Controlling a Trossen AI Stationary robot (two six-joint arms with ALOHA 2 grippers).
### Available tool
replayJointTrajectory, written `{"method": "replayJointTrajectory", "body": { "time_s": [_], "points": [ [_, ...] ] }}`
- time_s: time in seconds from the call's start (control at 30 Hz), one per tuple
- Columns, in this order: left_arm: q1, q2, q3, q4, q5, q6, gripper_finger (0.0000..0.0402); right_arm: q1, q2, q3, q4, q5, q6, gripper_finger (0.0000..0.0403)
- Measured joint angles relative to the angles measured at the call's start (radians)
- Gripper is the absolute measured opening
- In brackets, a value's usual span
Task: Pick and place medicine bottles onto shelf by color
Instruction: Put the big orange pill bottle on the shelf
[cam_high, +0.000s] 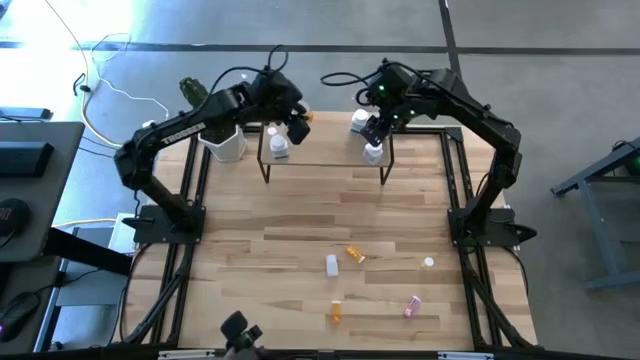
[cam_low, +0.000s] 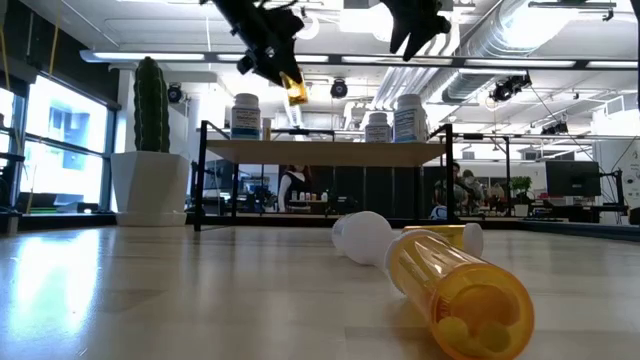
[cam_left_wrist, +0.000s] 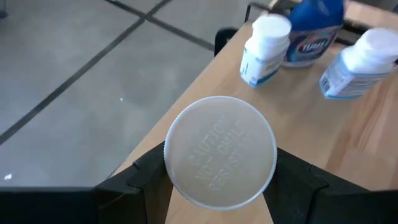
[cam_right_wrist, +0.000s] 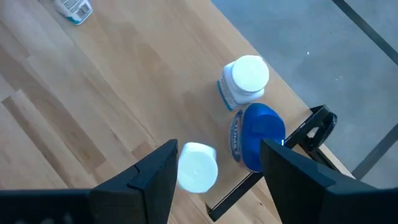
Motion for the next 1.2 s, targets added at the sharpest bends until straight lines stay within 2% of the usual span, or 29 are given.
{"method": "replayJointTrajectory", "body": {
  "time_s": [0.5, 1.2],
  "points": [
    [0.000, 0.147, 0.030, -0.027, 0.014, 0.031, 0.0195, 0.000, 0.000, 0.000, 0.000, -0.014, 0.003, 0.0216],
    [0.000, 0.195, 0.028, -0.080, -0.001, 0.059, 0.0195, 0.000, 0.000, 0.000, 0.000, -0.014, 0.008, 0.0216]
  ]
}}
